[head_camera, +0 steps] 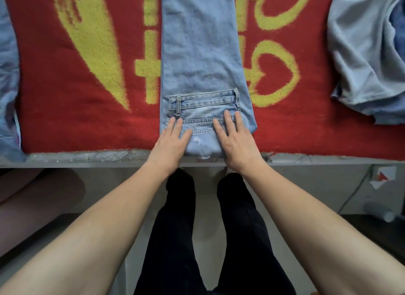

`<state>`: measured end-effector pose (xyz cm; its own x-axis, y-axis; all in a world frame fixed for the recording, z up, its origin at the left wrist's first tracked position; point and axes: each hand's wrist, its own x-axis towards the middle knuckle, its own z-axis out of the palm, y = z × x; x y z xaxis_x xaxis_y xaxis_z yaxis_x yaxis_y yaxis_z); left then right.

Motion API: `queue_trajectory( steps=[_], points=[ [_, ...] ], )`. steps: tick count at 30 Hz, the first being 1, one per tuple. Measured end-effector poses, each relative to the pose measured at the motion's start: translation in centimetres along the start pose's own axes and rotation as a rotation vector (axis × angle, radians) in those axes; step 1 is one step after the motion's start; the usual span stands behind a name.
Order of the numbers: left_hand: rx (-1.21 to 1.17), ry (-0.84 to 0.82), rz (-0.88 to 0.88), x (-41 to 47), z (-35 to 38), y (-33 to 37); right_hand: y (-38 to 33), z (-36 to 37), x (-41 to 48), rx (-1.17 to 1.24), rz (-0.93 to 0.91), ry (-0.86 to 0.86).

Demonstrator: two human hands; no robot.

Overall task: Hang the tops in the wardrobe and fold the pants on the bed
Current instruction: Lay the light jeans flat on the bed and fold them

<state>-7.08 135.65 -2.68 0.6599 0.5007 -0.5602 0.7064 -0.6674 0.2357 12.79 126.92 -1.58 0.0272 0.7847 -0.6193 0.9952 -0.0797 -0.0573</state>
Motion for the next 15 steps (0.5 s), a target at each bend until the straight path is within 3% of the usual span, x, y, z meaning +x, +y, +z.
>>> queue_trajectory(
  steps=[9,15],
  points=[
    [-0.288,-0.244,-0.128,-3.6,-9.1,1.9,1.1,-8.4,-4.7,0.286,-0.035,-0.107],
    [-0.521,-0.401,-0.133,-4.4,-14.8,1.8,3.3,-15.8,-4.9,0.411,-0.039,-0.437]
  ],
)
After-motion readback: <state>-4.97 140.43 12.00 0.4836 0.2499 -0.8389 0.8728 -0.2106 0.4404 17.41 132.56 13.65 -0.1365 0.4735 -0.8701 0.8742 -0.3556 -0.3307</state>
